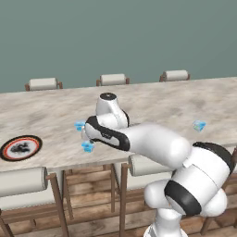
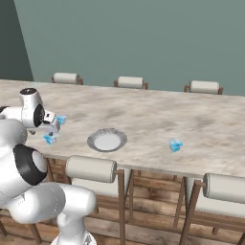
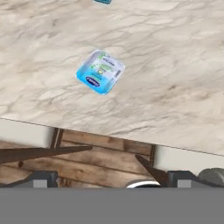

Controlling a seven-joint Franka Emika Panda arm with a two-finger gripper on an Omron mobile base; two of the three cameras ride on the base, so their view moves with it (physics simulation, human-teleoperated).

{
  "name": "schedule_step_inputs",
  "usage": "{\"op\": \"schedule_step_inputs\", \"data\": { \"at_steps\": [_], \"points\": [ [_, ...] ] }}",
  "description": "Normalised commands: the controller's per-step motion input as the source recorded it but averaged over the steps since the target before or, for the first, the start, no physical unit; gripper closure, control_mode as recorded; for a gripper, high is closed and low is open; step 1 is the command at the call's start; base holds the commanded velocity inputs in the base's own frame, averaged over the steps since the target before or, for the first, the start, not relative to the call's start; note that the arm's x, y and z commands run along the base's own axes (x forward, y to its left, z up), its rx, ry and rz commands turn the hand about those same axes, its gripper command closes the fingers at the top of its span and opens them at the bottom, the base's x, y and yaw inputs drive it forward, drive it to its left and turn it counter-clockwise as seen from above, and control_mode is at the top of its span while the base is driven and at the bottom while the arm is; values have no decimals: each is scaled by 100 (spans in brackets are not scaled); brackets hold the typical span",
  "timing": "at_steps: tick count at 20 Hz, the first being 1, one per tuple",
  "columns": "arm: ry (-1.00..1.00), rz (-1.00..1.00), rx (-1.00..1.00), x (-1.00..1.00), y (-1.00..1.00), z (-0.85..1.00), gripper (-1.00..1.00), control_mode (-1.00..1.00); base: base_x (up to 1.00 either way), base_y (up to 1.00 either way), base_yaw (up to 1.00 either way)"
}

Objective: Place two yogurt containers on each plate.

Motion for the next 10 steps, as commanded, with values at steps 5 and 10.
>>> {"op": "schedule_step_inputs", "data": {
  "at_steps": [5,10],
  "points": [
    [17,5,-1,74,23,-39,-100,-100,0,0,0],
    [6,9,0,27,0,-4,-100,-100,0,0,0]
  ]
}}
